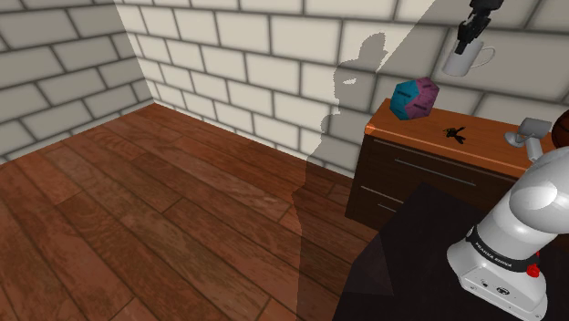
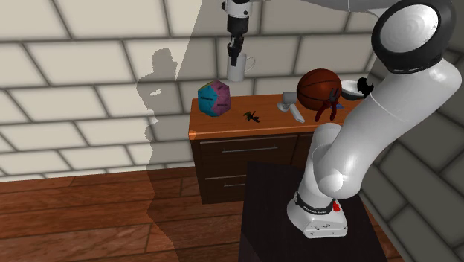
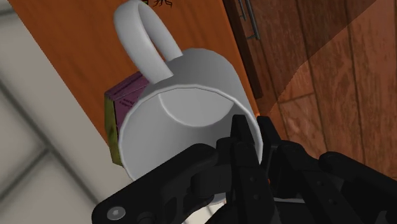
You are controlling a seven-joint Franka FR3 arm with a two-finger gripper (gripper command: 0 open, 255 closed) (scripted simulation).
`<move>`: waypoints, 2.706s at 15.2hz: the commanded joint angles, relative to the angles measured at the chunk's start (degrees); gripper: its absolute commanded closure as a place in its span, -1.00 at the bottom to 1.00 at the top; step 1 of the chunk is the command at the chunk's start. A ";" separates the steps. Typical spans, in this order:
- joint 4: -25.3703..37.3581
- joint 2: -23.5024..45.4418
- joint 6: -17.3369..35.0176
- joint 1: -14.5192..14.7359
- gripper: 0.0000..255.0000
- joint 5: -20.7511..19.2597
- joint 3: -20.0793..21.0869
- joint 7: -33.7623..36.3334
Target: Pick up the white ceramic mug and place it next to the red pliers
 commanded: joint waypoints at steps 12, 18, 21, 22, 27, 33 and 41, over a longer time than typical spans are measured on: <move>-6.55 -13.80 -4.17 -7.62 1.00 -8.55 -6.39 -11.78; -5.69 -17.18 -6.48 -10.46 1.00 -12.03 -10.81 -18.72; -4.42 -18.17 -7.55 -11.46 1.00 -13.67 -13.44 -22.46; -3.87 -18.41 -7.89 -11.71 1.00 -14.19 -14.39 -23.74; -0.19 -18.84 -9.45 -12.26 1.00 -16.59 -19.70 -30.38; 6.35 -18.03 -11.10 -10.79 1.00 -18.91 -27.69 -38.74; 19.34 -16.41 -13.79 -2.93 1.00 -21.48 -42.31 -49.96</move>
